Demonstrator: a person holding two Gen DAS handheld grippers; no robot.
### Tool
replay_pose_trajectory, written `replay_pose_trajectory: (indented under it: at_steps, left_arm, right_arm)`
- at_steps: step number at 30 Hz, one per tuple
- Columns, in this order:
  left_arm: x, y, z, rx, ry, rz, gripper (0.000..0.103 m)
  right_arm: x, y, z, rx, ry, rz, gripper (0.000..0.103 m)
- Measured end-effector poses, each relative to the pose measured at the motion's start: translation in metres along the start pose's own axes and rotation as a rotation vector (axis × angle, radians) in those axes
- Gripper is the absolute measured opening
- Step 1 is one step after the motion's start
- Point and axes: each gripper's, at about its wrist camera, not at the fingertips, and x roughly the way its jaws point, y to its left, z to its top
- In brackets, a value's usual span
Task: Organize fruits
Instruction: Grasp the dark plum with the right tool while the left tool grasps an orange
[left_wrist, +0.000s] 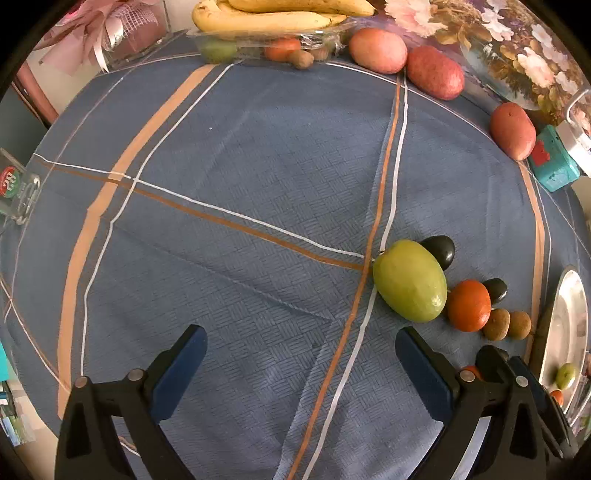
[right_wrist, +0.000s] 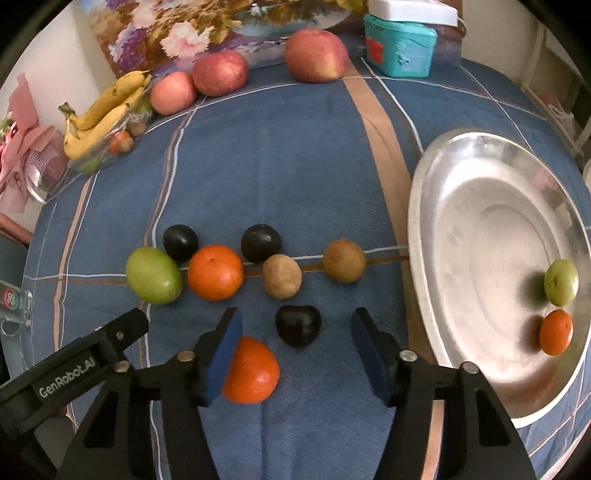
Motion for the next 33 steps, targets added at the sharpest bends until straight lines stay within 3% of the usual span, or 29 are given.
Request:
replay_pose_trajectory:
  at_steps: [2,6,19,33]
  left_arm:
    - [0.001,0.000,0.001,-0.004,0.006,-0.005,0.103]
    - [0.002,0.003,-0.002,-0.005,0.007,-0.014,0.103]
    - [-0.009,-0.003,-0.004,-0.004,-0.004,-0.034,0.103]
    - [-0.041,-0.011,-0.006,-0.033,-0.070,-0.093,0.103]
  right_arm:
    - [0.000,0.004,0.000,-0.015,-0.003,0.004,0.048]
    - [0.002,0.001,-0.001,0.005,-0.005,0.013,0.047]
    - [0.003,-0.007,-0.002,0.033,-0.008,0.026,0.026]
    - [-0.014,-0.023,-0.001,0.070,-0.048,0.087,0.025]
